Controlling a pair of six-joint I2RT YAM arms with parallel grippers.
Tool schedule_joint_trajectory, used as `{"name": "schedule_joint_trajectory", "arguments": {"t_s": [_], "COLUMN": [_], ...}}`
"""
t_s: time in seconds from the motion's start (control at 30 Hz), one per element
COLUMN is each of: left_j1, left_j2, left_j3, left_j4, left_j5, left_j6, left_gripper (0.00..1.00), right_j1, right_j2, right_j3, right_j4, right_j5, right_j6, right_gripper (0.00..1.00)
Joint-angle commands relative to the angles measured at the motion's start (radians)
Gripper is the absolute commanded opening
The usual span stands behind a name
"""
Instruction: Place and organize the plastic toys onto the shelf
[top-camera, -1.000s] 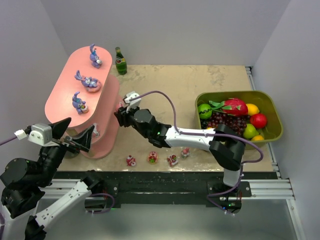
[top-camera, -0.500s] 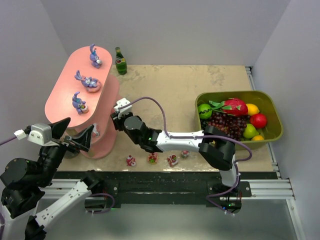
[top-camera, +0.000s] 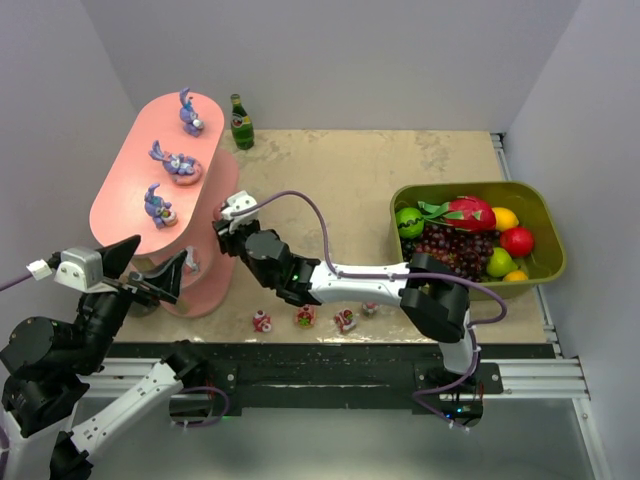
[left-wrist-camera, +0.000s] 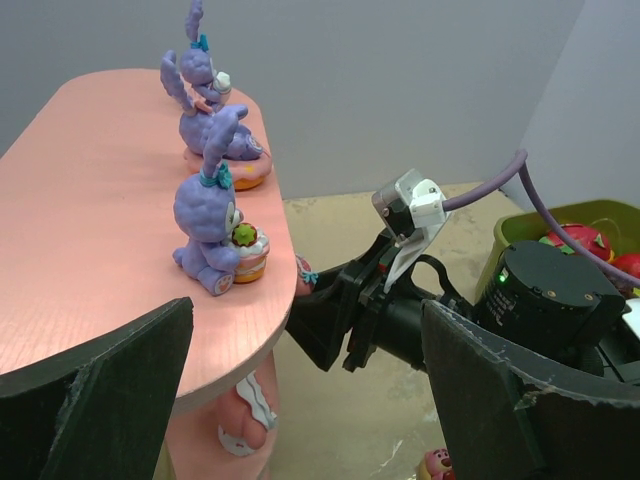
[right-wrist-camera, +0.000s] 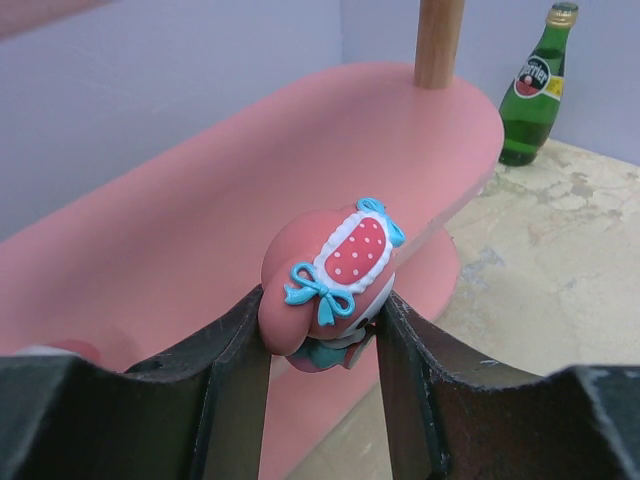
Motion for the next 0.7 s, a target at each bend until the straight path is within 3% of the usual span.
{"name": "schedule_joint_trajectory", "arguments": {"t_s": [0.0,0.57,0.67], "left_j1": [0.003,0.003,0.003], "left_j2": [-0.013,-0.020,-0.021], "left_j3": [0.032,0.066,0.067], "left_j4": [0.012,-0.010,-0.008], "left_j5": [-0.003,0.010,0.009], "left_j6": [-0.013,-0.013,-0.012], "left_gripper": [0.99,0.99,1.00], "right_j1": [0.002,0.002,0.002], "right_j2": [0.023,0.138,0.155], "right_j3": [0.082,0.173,0.187], "right_j4": [0.070,0.059,0.053], "right_j5": [0.009,0.002,0.010], "right_j6": [-0.024,-0.045,-0.049], "right_gripper": [0.00,0.00,0.04]}}
